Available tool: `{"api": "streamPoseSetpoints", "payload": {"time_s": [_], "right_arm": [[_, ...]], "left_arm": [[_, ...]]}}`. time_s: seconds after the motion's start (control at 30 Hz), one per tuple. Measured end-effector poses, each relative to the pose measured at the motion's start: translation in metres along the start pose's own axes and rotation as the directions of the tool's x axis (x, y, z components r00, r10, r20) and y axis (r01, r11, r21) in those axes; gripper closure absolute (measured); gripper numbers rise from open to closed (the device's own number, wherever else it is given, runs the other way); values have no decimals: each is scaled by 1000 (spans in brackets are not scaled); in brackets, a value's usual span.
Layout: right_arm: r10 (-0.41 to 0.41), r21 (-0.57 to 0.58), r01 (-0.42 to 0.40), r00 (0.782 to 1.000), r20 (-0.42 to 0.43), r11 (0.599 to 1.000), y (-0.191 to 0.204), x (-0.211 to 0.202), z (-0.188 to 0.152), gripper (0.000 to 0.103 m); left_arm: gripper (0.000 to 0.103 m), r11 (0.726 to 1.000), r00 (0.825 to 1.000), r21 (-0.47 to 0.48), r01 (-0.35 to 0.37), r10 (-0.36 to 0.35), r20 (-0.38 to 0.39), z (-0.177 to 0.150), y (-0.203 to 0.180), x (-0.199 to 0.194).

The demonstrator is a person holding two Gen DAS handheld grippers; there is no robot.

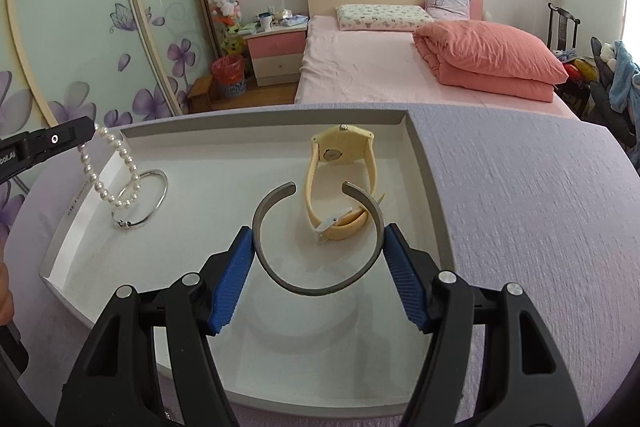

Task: Organize jewelry
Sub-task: 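Carry the cuff and pearl bracelet into the tray and open both grippers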

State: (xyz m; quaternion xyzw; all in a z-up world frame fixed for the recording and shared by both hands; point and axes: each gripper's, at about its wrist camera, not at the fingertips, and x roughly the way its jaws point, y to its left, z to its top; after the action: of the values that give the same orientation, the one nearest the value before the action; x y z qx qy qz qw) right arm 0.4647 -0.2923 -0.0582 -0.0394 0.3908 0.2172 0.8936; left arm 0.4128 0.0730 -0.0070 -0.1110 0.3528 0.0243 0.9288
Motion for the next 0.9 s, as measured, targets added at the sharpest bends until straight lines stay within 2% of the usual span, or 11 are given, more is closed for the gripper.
{"api": "streamPoseSetpoints", "payload": {"time_s": [0.27, 0.33, 0.43, 0.5, 0.57, 0.77, 0.9], "right_arm": [[-14, 3, 14, 1000, -26, 1000, 2, 6, -1, 34], [-12, 4, 12, 1000, -13, 1000, 3, 2, 0, 26], [-6, 5, 6, 1000, 0, 1000, 4, -3, 1, 24], [0, 6, 0, 1000, 4, 1000, 4, -5, 1, 24], [5, 7, -5, 1000, 5, 1000, 3, -7, 1, 24], [17, 15, -18, 1000, 14, 1000, 0, -20, -2, 24], [17, 26, -18, 999, 39, 1000, -2, -37, -5, 24]], "left_arm": [[94, 1000, 1000, -20, -2, 1, -20, -5, 5, 13], [94, 1000, 1000, -22, -4, 4, -25, -5, 5, 15], [93, 1000, 999, -28, -2, 1, -33, -5, 8, 16], [90, 999, 999, -37, 6, -7, -31, -4, 10, 15], [78, 999, 1000, -40, 7, -8, -28, -4, 12, 12], [70, 999, 1000, -48, -6, 6, -9, -5, 19, -6], [68, 999, 1000, -43, -19, 19, 6, -12, 26, -28]]}}
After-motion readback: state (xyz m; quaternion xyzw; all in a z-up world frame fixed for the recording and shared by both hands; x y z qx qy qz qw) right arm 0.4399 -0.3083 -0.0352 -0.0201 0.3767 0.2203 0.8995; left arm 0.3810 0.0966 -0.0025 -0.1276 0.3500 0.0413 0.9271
